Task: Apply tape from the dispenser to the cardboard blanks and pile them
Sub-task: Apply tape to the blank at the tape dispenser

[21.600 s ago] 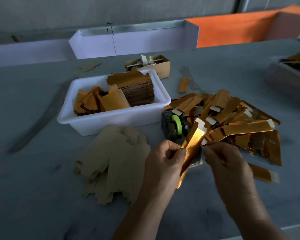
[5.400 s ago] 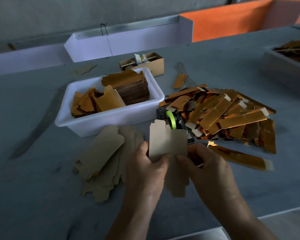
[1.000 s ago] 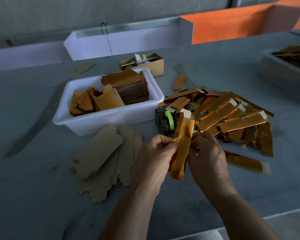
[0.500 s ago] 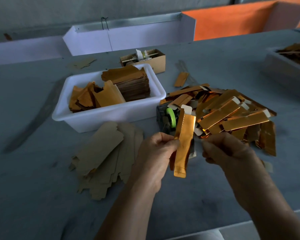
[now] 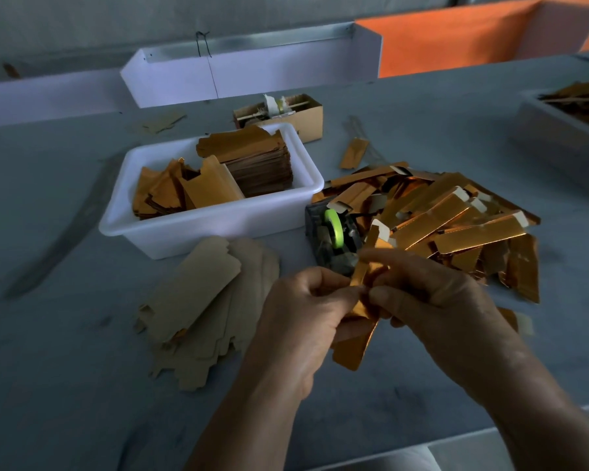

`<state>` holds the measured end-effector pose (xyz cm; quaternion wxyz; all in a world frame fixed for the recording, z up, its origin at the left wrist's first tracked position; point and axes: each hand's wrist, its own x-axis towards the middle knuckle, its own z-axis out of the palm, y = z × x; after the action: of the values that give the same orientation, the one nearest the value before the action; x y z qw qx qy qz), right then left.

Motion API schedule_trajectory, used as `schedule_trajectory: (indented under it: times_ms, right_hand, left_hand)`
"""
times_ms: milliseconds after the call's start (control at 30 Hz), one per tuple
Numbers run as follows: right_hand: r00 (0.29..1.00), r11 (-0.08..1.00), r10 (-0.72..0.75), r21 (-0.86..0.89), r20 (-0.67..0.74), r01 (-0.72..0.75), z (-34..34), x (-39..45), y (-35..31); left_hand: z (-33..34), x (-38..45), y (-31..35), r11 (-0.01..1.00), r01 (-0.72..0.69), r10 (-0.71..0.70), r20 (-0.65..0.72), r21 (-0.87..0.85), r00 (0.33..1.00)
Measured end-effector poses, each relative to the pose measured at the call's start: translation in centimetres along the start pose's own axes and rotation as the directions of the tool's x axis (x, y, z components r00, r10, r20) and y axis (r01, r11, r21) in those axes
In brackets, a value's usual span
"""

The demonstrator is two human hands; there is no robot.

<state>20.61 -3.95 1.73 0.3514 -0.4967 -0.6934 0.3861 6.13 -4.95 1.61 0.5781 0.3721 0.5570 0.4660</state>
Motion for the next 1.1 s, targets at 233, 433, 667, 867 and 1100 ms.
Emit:
schedule_trajectory:
  times_ms: [233, 433, 667, 867, 1100]
  right_hand:
    - [0.995, 0.999, 0.051, -0.014, -0.087, -0.053, 0.1, 0.1, -0.1]
    - [0.993, 0.995, 0.077, -0.063, -0.095, -0.083, 0.4, 0.3, 0.1]
    - [0.991, 0.984, 0.096, -0.144, -0.093, -0.109, 0.8, 0.1, 0.0]
    - [0.985, 0.953, 0.092, -0.275, -0.147, -0.13, 0.8, 0.1, -0.5]
    - [0.979, 0.873, 0.078, -0.461, -0.191, -0.16, 1.2, 0.1, -1.2]
  left_hand:
    - [-0.1, -0.5, 0.3, 0.999, 0.025, -0.022, 0.058, -0.047, 0.998]
    - [-0.1, -0.5, 0.3, 0.999, 0.045, -0.043, 0.084, -0.03, 0.996]
    - [0.2, -0.6, -0.6, 0.999, -0.015, 0.016, -0.034, 0.038, 0.999]
    - [0.5, -1.0, -0.9, 0.985, -0.125, 0.135, -0.079, 0.115, 0.988]
    - [0.8, -1.0, -1.6, 0.967, -0.17, 0.204, -0.183, 0.188, 0.962]
